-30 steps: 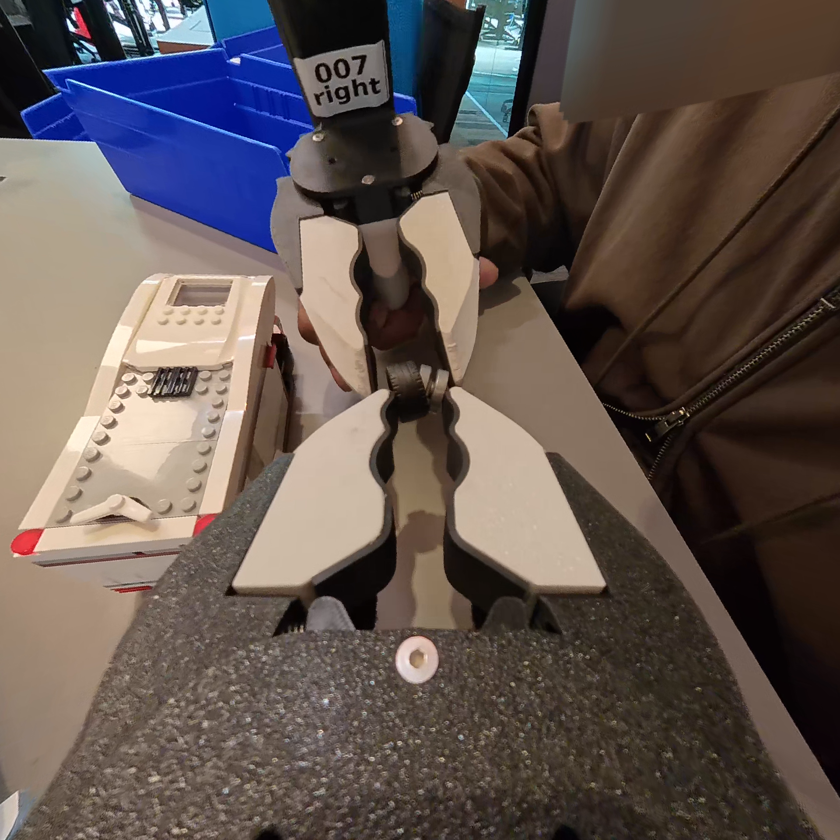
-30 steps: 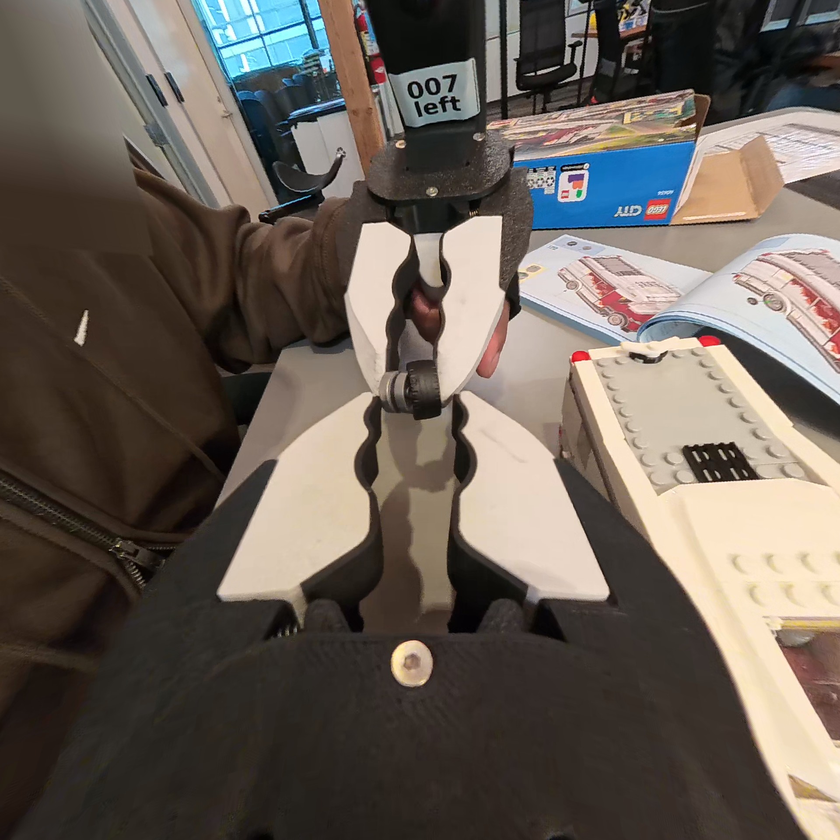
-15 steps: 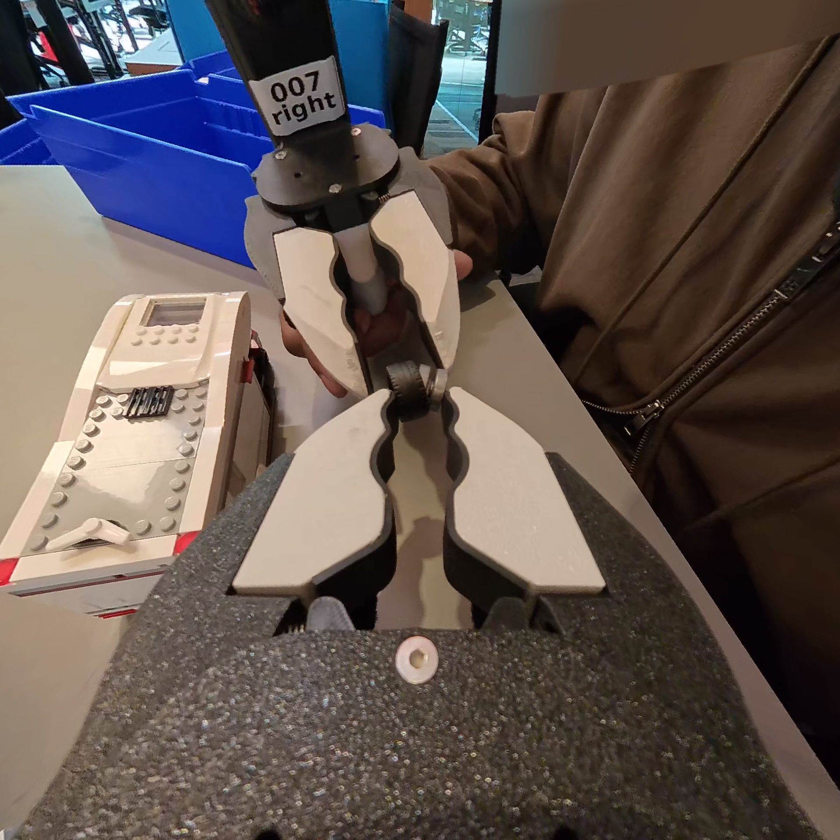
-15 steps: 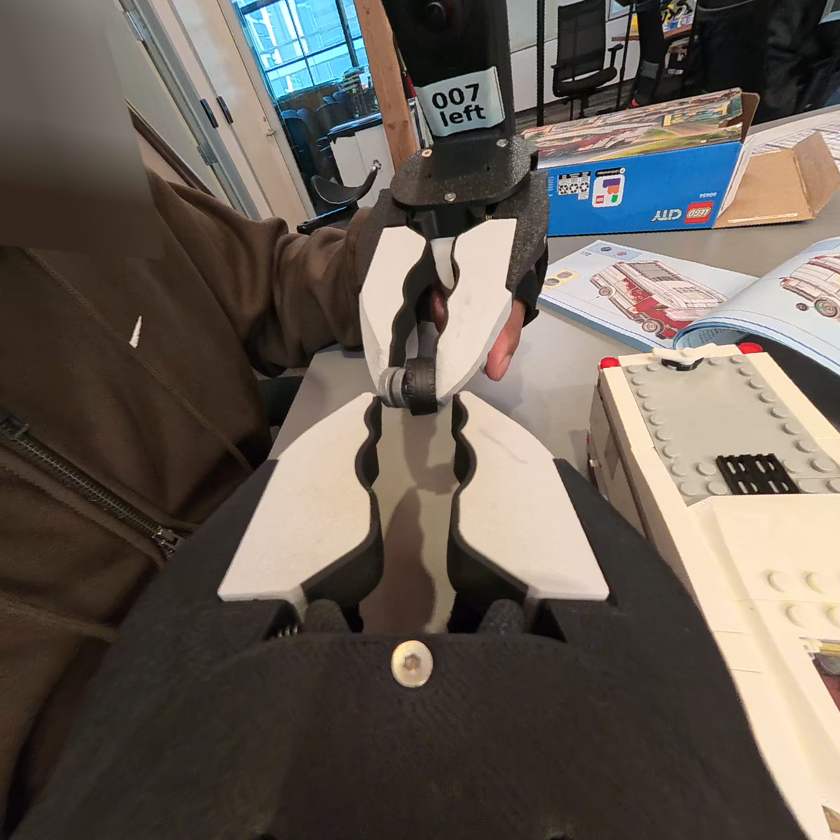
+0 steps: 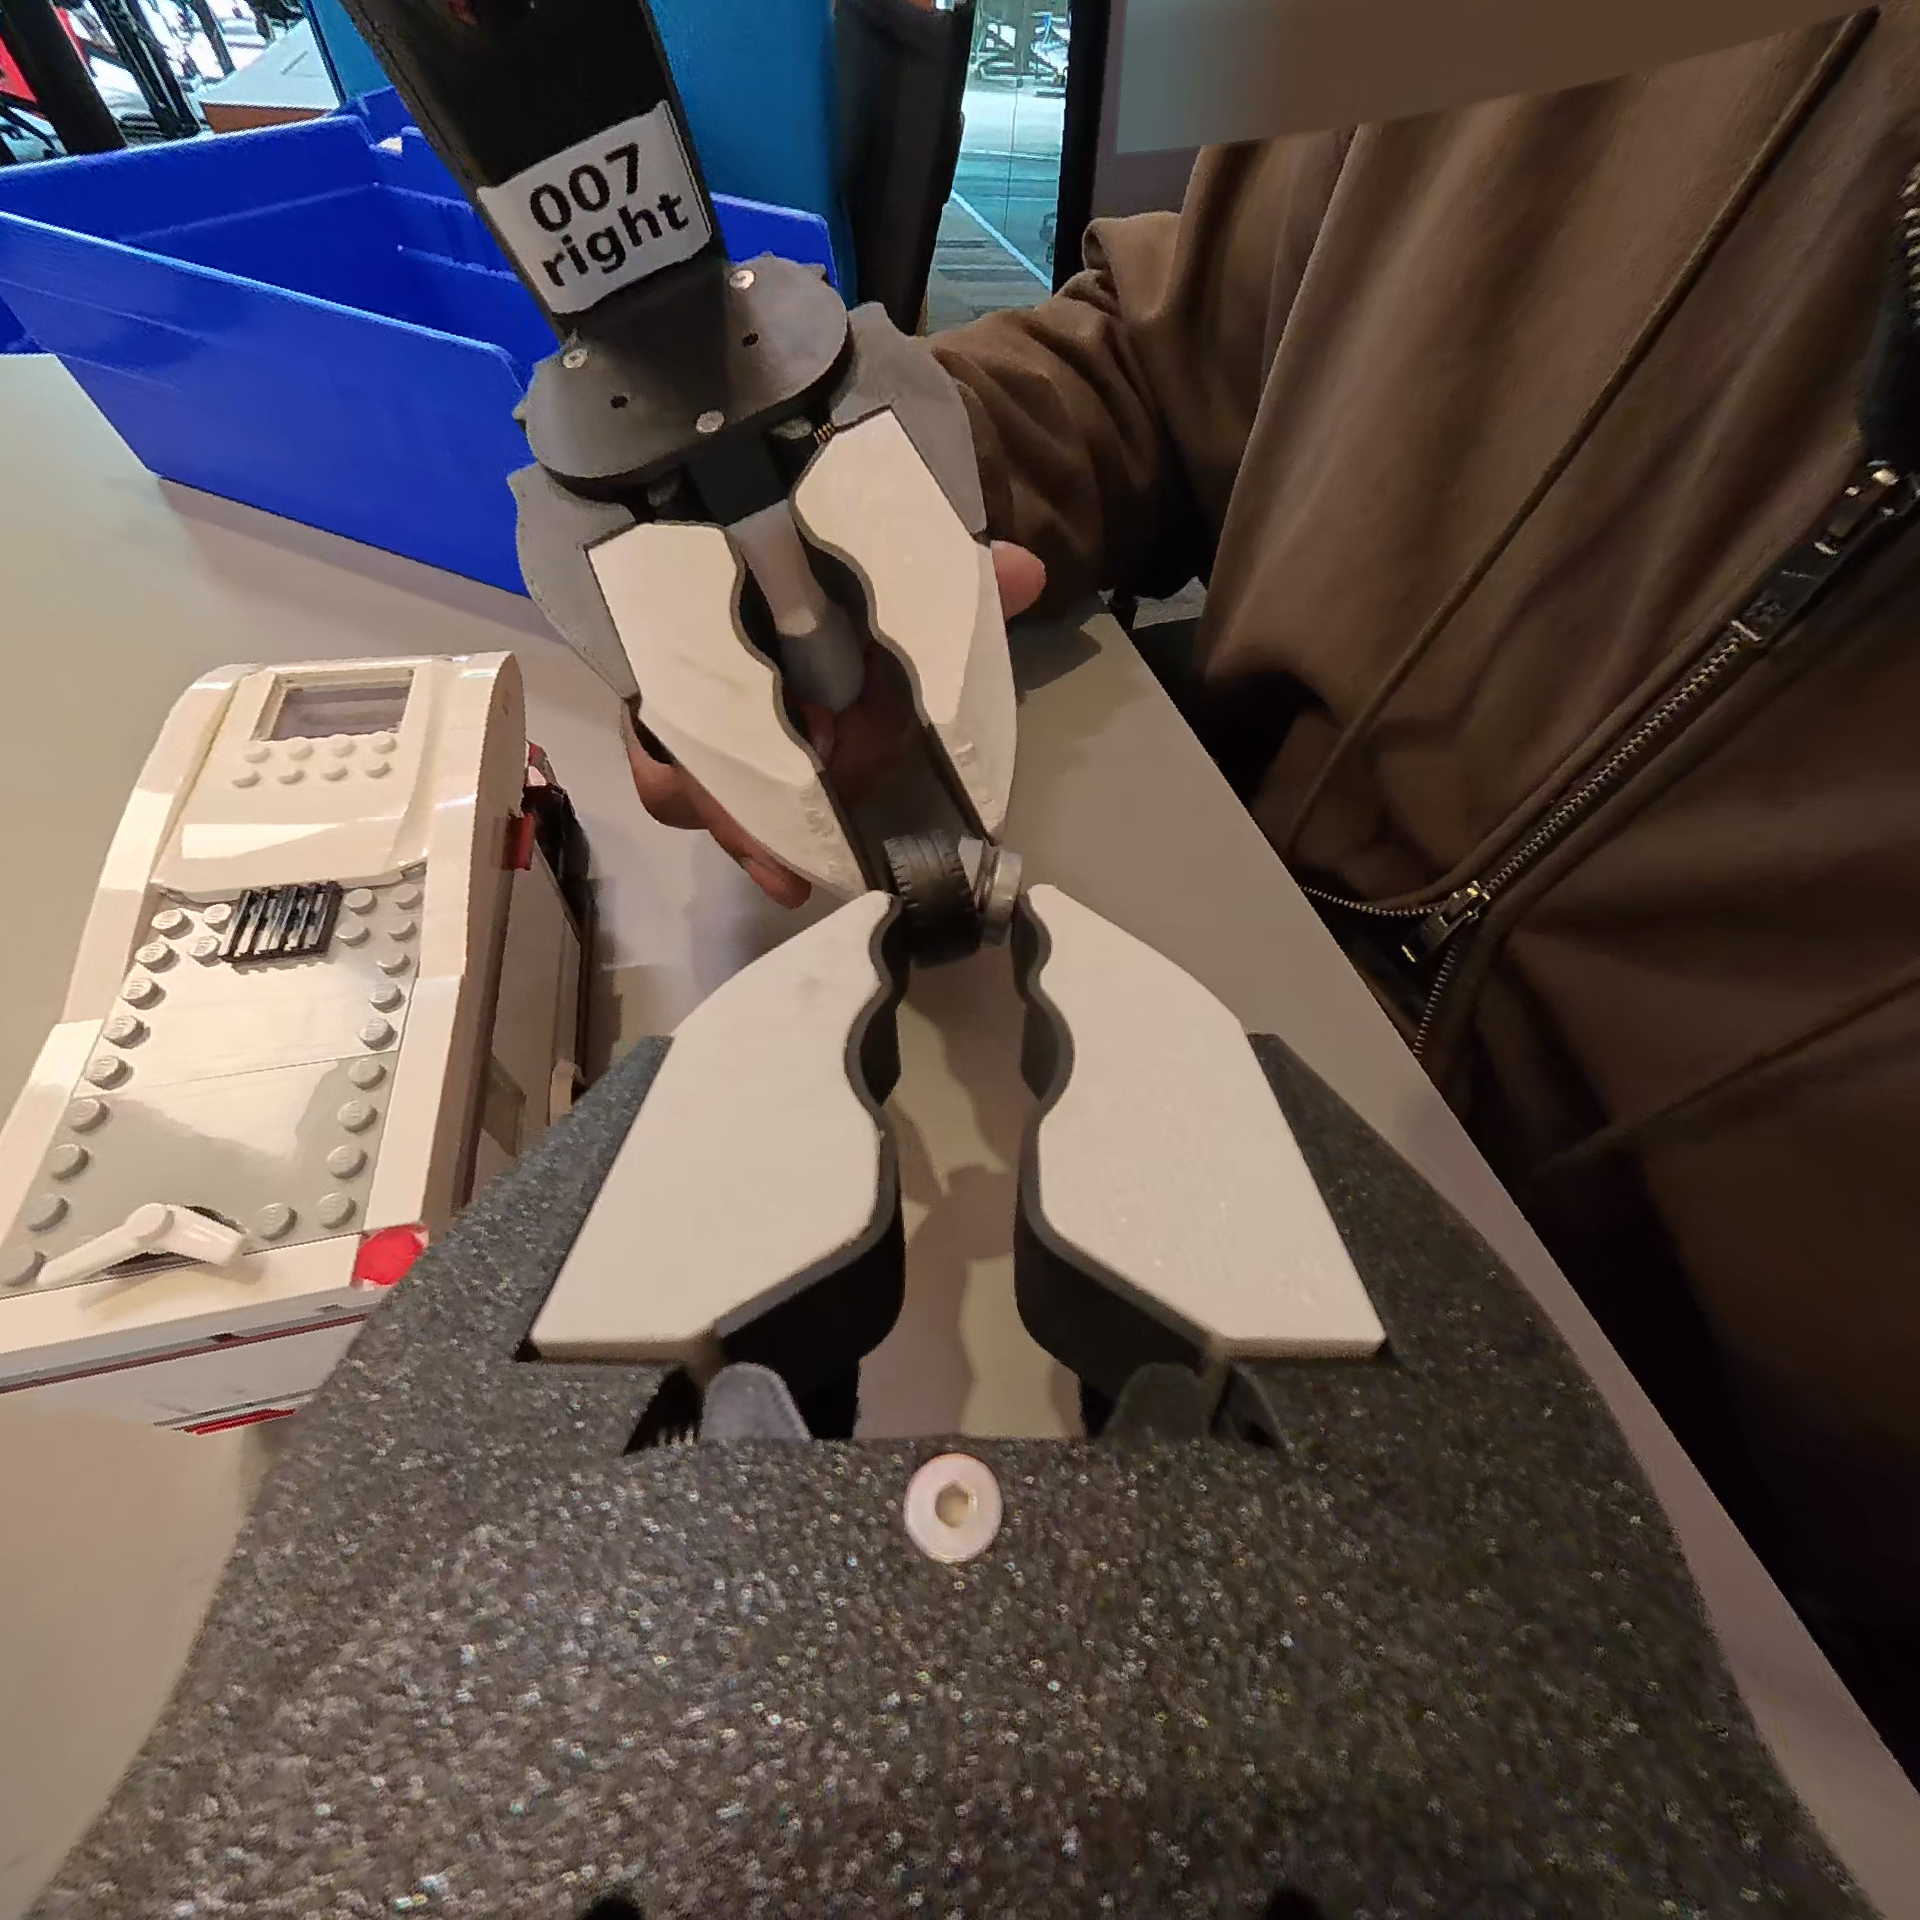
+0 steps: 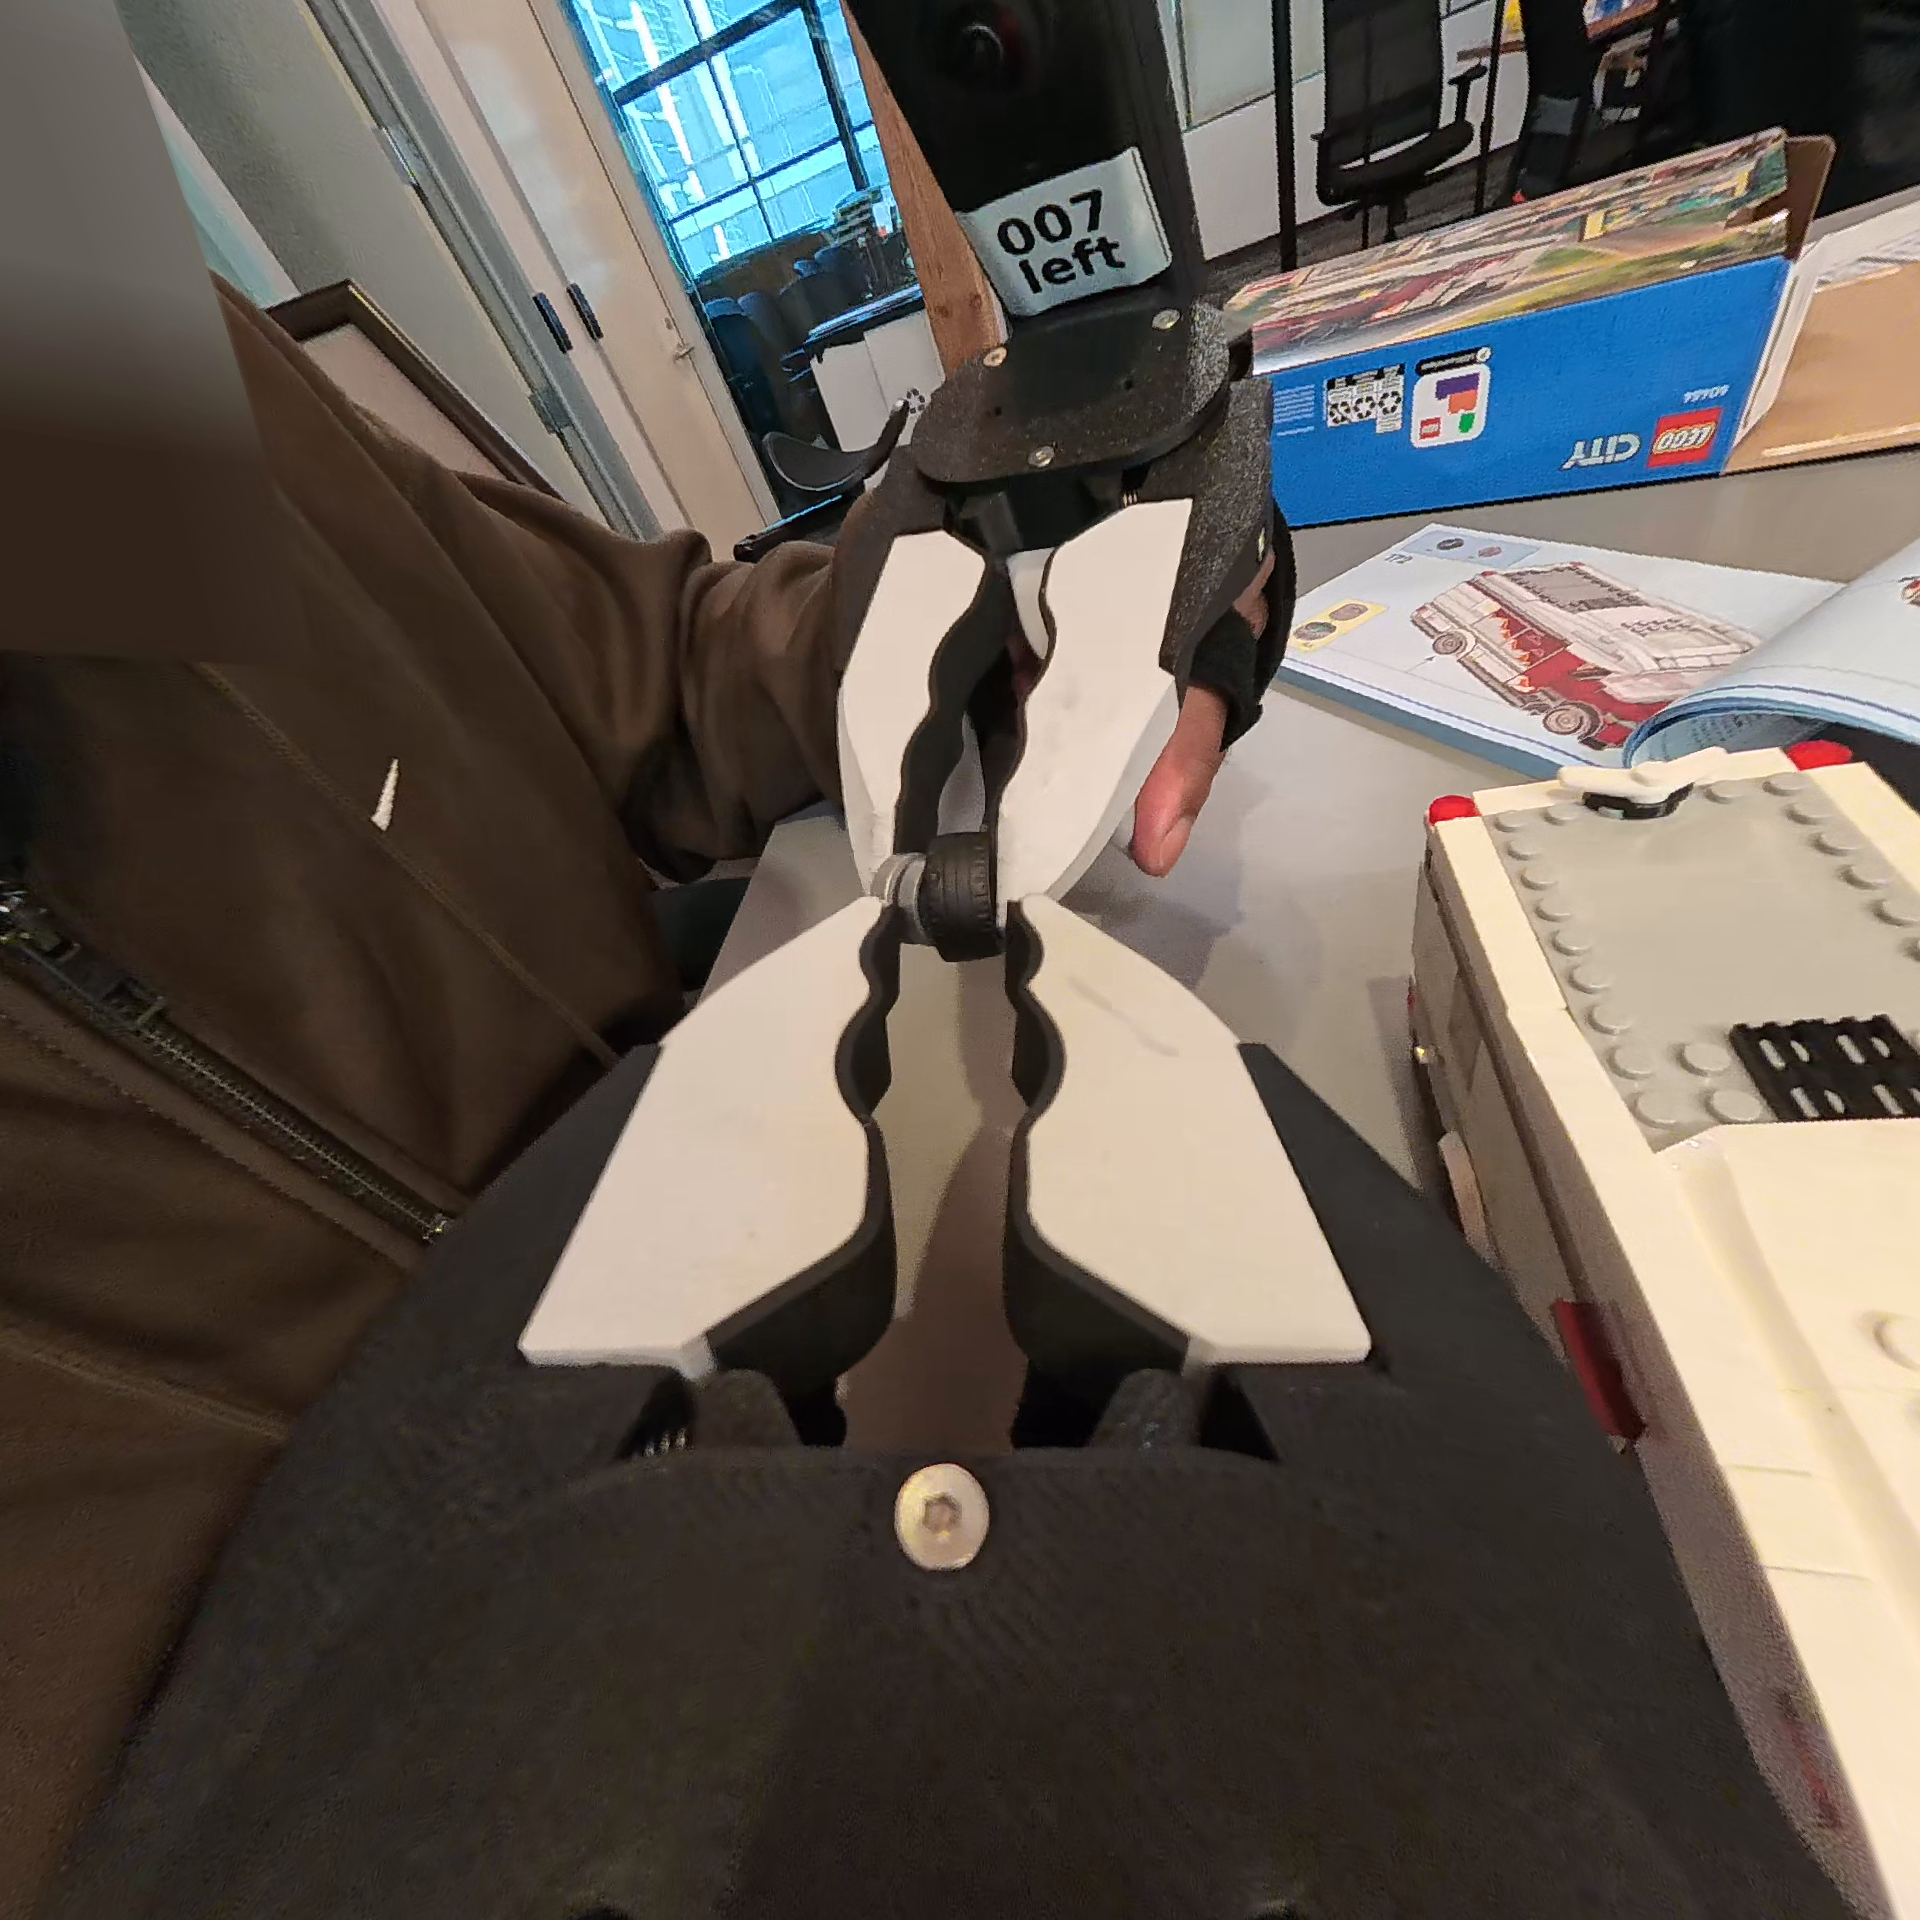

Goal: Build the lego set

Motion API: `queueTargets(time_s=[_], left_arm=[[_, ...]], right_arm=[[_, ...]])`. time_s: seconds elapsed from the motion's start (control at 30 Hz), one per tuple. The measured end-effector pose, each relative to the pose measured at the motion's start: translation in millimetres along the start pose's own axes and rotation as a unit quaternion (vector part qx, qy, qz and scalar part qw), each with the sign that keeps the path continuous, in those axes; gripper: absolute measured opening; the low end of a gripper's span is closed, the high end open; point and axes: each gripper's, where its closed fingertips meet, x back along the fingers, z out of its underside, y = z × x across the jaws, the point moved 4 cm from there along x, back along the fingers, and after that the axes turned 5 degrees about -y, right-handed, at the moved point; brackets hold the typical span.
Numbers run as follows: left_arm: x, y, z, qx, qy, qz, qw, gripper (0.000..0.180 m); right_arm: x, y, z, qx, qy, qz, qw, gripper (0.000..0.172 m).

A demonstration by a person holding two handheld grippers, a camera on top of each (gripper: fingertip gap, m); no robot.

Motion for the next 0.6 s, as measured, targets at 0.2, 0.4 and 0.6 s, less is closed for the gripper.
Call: queueTargets(time_s=[0.2,0.4,0.6], left_arm=[[1.8,2.3,-2.8,0.01,-0.015,-0.004,1.0,0.02],[4.4,3.8,-5.2,0.013,-0.026,-0.007,1.0,0.021],[6.6,4.1,-9.7,0.022,-0.046,-0.003,0.999,0.023]], right_arm=[[1.0,-1.0,-3.0,0.003,-0.013,0.008,1.0,0.015],[-0.1,-0.2,-6.3,0.041,-0.021,0.035,0.998,0.013],[0.1,1.1,-11.2,0.057,-0.037,0.048,0.997,0.011]])
